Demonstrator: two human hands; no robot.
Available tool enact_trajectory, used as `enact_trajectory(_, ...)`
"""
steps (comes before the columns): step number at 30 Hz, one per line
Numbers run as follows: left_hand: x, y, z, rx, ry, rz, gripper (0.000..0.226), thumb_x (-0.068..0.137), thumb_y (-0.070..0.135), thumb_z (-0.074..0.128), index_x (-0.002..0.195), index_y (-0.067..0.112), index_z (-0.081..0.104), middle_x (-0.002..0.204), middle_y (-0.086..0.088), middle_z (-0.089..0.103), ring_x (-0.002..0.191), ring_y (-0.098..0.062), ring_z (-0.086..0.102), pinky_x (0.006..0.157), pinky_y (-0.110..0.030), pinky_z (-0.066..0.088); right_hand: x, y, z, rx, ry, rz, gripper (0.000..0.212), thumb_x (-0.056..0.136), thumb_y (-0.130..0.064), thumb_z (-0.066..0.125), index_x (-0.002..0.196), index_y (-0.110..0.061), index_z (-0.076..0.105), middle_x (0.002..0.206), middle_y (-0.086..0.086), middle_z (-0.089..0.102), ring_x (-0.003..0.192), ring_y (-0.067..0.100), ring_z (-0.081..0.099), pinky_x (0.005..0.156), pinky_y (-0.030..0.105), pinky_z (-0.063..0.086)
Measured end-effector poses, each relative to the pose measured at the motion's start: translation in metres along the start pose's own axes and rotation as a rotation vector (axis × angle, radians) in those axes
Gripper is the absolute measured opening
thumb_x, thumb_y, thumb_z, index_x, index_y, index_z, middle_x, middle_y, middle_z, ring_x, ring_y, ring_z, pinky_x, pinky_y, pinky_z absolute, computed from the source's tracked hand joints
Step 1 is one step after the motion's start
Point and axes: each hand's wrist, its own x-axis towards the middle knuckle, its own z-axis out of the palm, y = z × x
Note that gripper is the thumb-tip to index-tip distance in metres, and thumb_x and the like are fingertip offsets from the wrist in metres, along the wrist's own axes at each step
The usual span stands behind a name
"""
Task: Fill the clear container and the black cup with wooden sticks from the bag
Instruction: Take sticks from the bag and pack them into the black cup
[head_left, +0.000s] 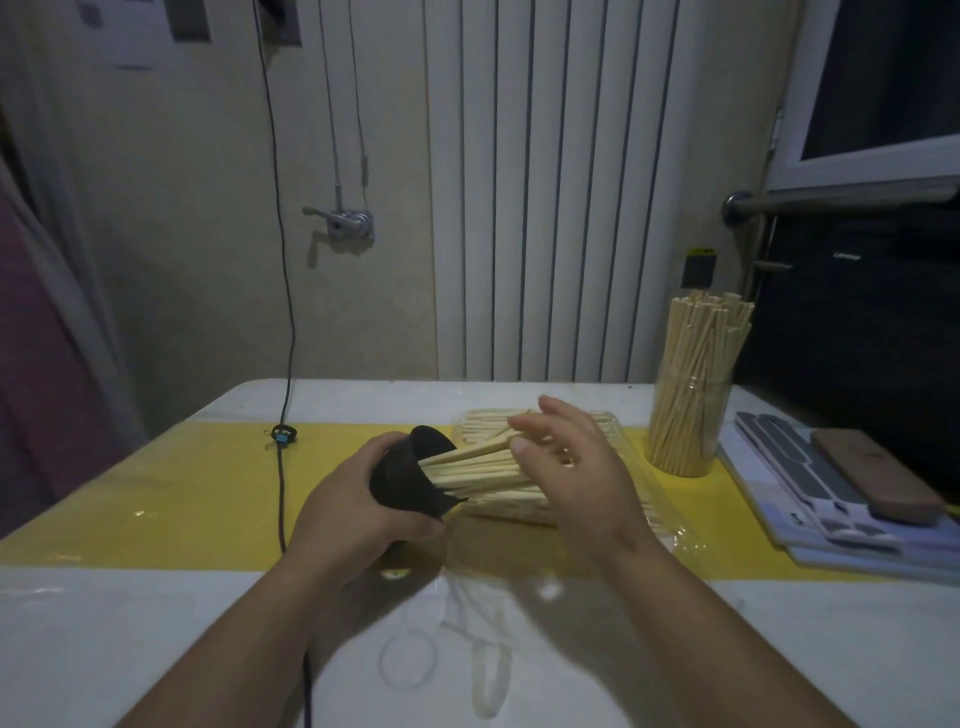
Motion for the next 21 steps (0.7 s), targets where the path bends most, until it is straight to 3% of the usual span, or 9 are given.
enact_trajectory(4, 0.000, 0.000, 0.000, -0.026, -0.006, 0.004, 0.071, 0.042, 0.029, 0.083, 0.098, 0.064, 0.056, 0.096, 0.033, 0.066, 0.084, 0.010, 0.061, 0.072, -0.030, 0.050, 0.002, -0.003, -0.004, 0.140, 0.087, 0.006, 0.023, 0.092, -0.047, 0.049, 0.105, -0.037, 0.066, 0.129, -0.020, 0.054, 0.114, -0.018, 0.044, 0.089, 0.004, 0.036)
enact_trajectory(7, 0.001, -0.003, 0.000, -0.071, 0.012, -0.013, 0.068, 0.042, 0.027, 0.082, 0.100, 0.054, 0.059, 0.094, 0.031, 0.067, 0.084, 0.008, 0.062, 0.069, -0.027, 0.050, 0.003, -0.001, -0.009, 0.132, 0.222, 0.046, 0.022, 0.093, -0.038, 0.043, 0.095, -0.030, 0.064, 0.105, -0.009, 0.063, 0.099, 0.002, 0.057, 0.082, 0.025, 0.044)
enact_trajectory(10, 0.003, -0.004, 0.000, -0.117, 0.037, -0.042, 0.070, 0.041, 0.025, 0.083, 0.102, 0.050, 0.059, 0.090, 0.032, 0.067, 0.080, 0.009, 0.062, 0.065, -0.023, 0.048, 0.004, 0.004, -0.018, 0.026, 0.235, 0.097, 0.015, 0.093, -0.013, 0.050, 0.091, -0.025, 0.059, 0.097, -0.001, 0.060, 0.087, 0.012, 0.056, 0.068, 0.026, 0.042)
enact_trajectory(14, 0.002, -0.005, -0.001, -0.120, 0.051, -0.056, 0.075, 0.046, 0.019, 0.093, 0.108, 0.044, 0.060, 0.091, 0.026, 0.069, 0.082, 0.009, 0.062, 0.064, -0.020, 0.045, 0.005, 0.008, -0.017, 0.016, 0.172, 0.142, 0.024, 0.084, -0.006, 0.050, 0.077, -0.027, 0.058, 0.081, 0.001, 0.064, 0.079, 0.028, 0.061, 0.067, 0.037, 0.048)
enact_trajectory(19, 0.002, -0.005, -0.002, -0.115, 0.062, -0.057, 0.069, 0.059, 0.006, 0.091, 0.107, 0.045, 0.059, 0.100, 0.019, 0.068, 0.090, -0.001, 0.063, 0.065, -0.020, 0.045, 0.004, 0.010, -0.012, -0.145, -0.088, 0.176, 0.020, 0.080, -0.010, 0.051, 0.067, -0.022, 0.062, 0.066, 0.000, 0.069, 0.062, 0.019, 0.063, 0.062, 0.038, 0.052)
enact_trajectory(21, 0.002, -0.005, -0.002, -0.123, 0.060, -0.062, 0.068, 0.060, 0.006, 0.091, 0.104, 0.046, 0.058, 0.100, 0.018, 0.067, 0.090, -0.002, 0.062, 0.063, -0.019, 0.045, 0.004, 0.011, -0.008, -0.268, -0.247, 0.198, 0.019, 0.074, -0.019, 0.053, 0.064, -0.029, 0.066, 0.070, -0.002, 0.070, 0.069, 0.017, 0.066, 0.069, 0.036, 0.054)
